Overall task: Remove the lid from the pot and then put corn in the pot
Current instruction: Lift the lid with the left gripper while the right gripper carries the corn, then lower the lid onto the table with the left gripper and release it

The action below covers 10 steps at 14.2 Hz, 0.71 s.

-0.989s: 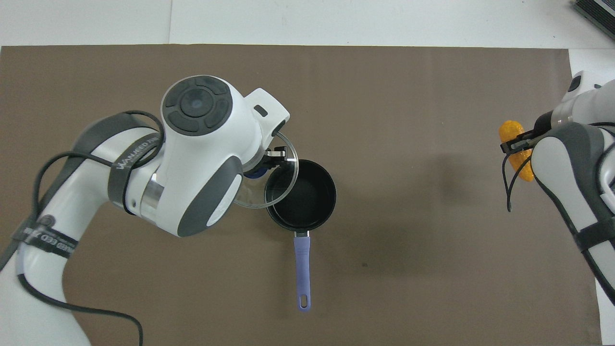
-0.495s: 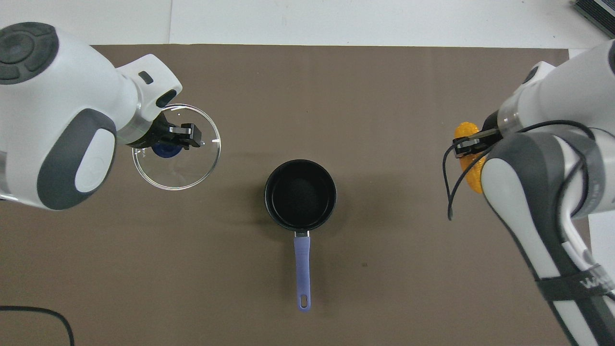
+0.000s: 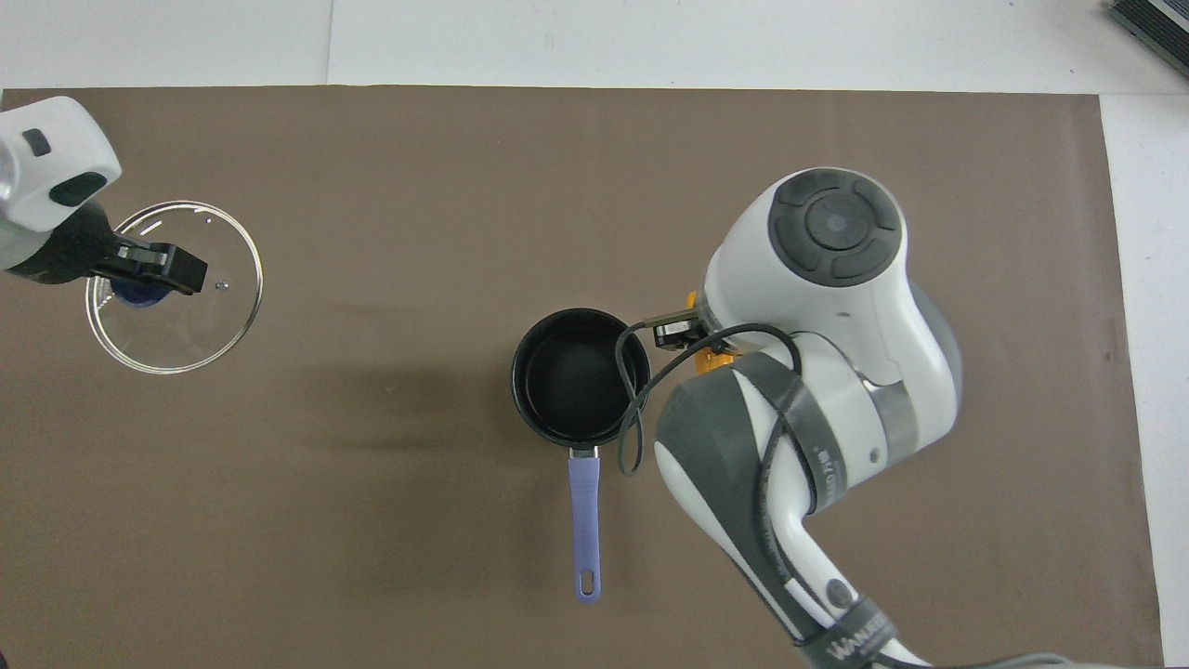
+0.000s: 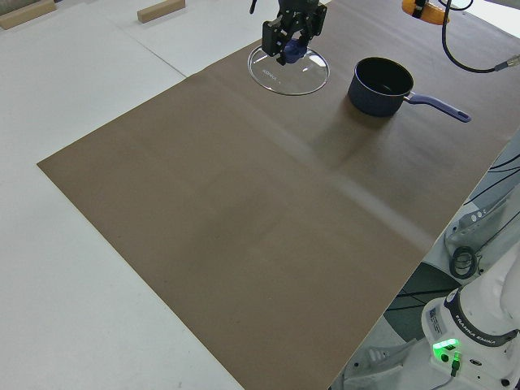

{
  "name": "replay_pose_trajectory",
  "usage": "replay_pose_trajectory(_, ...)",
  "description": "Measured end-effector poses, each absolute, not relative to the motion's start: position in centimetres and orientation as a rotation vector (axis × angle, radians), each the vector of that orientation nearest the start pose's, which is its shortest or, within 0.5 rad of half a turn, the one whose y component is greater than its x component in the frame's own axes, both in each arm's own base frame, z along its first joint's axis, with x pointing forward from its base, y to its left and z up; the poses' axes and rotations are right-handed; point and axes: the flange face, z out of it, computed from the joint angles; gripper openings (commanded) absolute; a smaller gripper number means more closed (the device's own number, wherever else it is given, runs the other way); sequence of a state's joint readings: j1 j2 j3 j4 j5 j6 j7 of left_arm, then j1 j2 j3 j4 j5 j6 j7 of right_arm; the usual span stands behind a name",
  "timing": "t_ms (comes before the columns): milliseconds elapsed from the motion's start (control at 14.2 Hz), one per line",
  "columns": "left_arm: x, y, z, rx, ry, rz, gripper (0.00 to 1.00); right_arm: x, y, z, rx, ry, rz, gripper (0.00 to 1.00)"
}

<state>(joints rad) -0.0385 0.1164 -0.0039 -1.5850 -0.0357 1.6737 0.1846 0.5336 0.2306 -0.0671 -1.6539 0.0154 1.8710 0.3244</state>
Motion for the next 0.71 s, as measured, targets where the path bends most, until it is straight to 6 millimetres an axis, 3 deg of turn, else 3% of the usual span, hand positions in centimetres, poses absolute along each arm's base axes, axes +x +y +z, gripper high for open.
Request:
replay_pose_trajectory(141, 59.0, -1.1, 56.6, -3.158, 0.383, 0.047, 0.0, 56.3, 32.2, 45.5, -3.14, -0.251, 0.013, 0.0)
replay_pose_trajectory(353, 58.4, -0.5, 56.8, -3.156, 0.417, 0.072, 0.0, 56.9, 35.2, 43.4, -3.128, -0.297, -0.007, 0.0)
replay_pose_trajectory(707, 57.0, -0.7, 54.9, -3.157, 0.428, 0.124, 0.0, 54.7, 39.6, 40.4, -3.127, -0.396, 0.025, 0.0)
